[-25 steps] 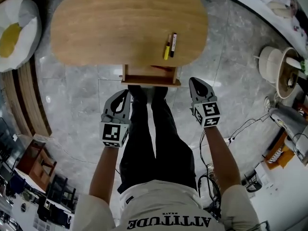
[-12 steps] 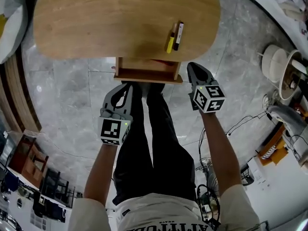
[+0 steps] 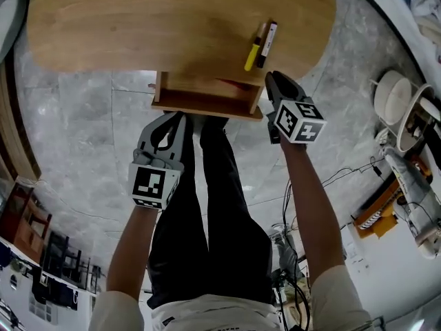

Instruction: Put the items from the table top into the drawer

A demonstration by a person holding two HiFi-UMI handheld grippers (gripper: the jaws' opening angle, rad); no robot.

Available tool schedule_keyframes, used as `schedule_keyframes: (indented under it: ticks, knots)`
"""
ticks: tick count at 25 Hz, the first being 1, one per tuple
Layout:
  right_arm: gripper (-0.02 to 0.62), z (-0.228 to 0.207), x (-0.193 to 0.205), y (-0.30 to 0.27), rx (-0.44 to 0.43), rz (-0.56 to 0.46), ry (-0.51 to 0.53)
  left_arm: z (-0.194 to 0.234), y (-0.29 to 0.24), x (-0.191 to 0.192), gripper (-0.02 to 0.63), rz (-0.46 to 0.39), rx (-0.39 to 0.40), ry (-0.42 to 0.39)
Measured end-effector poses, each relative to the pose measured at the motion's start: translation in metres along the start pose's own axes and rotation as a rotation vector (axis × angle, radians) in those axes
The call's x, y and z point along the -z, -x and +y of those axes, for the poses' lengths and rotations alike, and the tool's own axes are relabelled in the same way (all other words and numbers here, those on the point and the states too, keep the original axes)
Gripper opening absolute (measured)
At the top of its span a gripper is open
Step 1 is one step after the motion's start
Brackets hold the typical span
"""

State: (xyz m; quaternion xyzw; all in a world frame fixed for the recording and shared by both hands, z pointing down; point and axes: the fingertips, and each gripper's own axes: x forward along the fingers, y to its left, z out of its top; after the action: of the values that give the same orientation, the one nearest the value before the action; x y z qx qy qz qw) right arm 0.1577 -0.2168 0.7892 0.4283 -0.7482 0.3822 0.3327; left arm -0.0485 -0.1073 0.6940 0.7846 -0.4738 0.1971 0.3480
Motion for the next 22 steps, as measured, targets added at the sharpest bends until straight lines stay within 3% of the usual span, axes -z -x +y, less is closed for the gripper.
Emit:
schedule_keyframes:
  ticks: [13,22]
  knots:
    - [0.13,-0.014,0.005,-0.055,0.09,0.055,0.003,0.005,-0.011,0.031,0.021,0.019,0.025,0.05]
    - [0.091,-0.019,0.01,-0.069,0.212,0.087,-0.006,0.023,-0.007,0.039,0.021,0.021,0.009,0.061]
